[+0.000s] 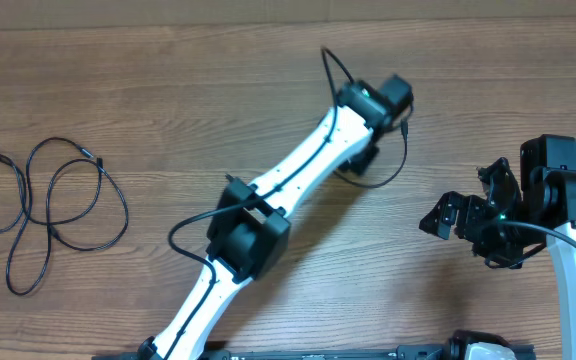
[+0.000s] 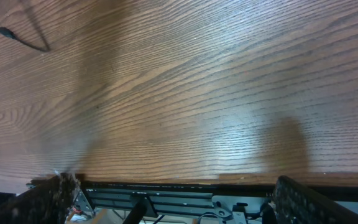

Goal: Untangle cables

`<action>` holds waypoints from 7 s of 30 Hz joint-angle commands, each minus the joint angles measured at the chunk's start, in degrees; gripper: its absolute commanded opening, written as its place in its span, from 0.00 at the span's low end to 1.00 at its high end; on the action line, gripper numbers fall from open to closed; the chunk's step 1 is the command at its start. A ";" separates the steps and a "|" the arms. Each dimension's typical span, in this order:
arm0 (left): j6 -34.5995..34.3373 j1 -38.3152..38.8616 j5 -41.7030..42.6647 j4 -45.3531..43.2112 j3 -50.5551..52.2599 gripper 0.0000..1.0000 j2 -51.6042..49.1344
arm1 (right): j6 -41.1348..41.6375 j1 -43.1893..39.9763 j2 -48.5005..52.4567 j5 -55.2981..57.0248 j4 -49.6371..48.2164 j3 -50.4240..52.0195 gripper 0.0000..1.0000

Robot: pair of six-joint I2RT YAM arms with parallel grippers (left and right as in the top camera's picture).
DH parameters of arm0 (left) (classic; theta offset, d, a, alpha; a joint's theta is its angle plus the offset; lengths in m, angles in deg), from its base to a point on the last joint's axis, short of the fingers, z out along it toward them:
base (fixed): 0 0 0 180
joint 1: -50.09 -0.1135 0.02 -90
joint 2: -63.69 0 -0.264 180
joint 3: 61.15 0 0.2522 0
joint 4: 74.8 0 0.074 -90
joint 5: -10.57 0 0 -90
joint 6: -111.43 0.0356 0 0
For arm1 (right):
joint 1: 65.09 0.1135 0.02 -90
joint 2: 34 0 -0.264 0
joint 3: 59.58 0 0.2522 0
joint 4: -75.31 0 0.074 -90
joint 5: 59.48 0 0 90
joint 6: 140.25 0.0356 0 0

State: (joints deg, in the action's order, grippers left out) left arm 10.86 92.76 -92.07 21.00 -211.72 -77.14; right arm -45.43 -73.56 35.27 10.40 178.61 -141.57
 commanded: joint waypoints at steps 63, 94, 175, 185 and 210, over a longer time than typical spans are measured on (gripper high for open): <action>-2.45 -75.93 17.20 -5.09 13.88 0.84 36.11 | -0.42 0.44 -0.13 -0.07 -0.55 0.02 1.00; 0.22 -35.12 17.75 14.80 16.11 1.00 36.28 | 1.97 10.99 18.86 7.17 -12.90 -6.12 1.00; -7.89 -32.04 10.73 -6.01 76.61 1.00 116.54 | 4.31 11.04 -44.13 14.71 -39.58 17.18 1.00; -7.89 -32.04 10.73 -6.03 76.61 1.00 116.54 | 4.33 11.10 -59.60 14.51 -65.51 36.57 1.00; -7.89 -32.04 10.75 -6.01 76.61 1.00 116.54 | 4.31 13.66 -69.13 20.31 -100.06 65.70 1.00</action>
State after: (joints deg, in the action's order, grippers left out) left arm 3.34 60.61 -80.99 14.88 -135.24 39.20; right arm -41.25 -60.18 -33.27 29.04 81.33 -79.24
